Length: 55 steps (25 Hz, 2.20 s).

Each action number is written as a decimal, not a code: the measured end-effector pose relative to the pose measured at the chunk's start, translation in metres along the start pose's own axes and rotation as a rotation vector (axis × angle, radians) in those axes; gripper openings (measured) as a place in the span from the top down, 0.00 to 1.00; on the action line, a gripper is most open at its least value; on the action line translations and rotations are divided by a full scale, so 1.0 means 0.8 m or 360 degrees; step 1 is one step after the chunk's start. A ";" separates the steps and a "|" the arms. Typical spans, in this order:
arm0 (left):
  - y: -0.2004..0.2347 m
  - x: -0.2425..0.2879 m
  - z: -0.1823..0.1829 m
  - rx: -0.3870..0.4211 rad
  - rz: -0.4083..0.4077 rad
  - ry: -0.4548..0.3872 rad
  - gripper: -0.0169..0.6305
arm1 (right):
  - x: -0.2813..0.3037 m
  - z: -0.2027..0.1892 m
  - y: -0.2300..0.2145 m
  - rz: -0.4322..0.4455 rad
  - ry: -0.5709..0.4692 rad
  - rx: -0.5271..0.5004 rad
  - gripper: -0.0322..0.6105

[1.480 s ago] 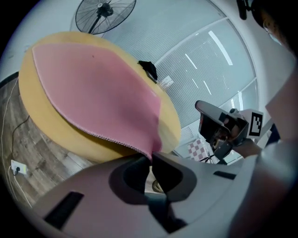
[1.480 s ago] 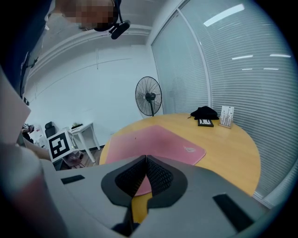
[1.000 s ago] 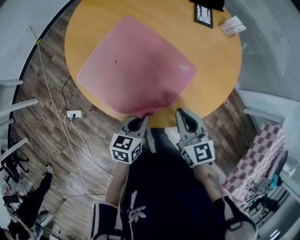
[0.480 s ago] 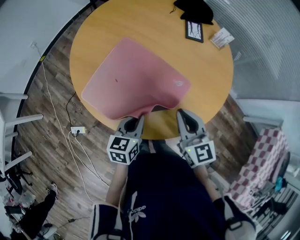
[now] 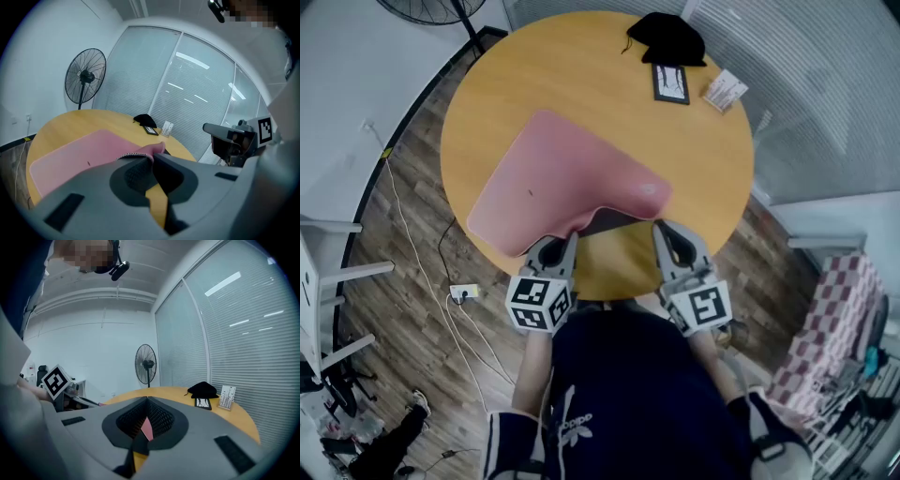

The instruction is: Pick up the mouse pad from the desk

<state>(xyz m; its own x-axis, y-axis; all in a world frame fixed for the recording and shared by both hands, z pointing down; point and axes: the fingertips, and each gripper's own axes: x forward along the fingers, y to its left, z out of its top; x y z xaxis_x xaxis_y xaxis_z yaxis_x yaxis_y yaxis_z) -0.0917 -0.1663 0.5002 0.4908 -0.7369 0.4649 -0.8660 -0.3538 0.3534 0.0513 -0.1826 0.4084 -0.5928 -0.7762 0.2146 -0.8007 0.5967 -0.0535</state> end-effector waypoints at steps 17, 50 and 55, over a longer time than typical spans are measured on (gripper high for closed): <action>0.041 0.004 0.134 0.0187 0.0030 -0.0251 0.95 | -0.001 0.032 -0.032 -0.0157 -0.0080 -0.0069 0.94; 0.042 -0.062 0.448 0.0695 0.0163 -0.0844 0.95 | -0.017 0.093 -0.051 -0.0221 -0.0275 -0.0120 0.95; 0.034 -0.091 0.473 0.0751 0.0185 -0.0913 0.95 | -0.020 0.102 -0.049 -0.0218 -0.0312 -0.0160 0.95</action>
<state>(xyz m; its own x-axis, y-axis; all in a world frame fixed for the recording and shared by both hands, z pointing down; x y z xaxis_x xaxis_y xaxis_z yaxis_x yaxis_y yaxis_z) -0.1872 -0.3397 0.1687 0.3785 -0.9234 -0.0636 -0.9217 -0.3697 -0.1174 0.0850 -0.2102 0.3271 -0.4927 -0.8700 0.0197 -0.8679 0.4929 0.0623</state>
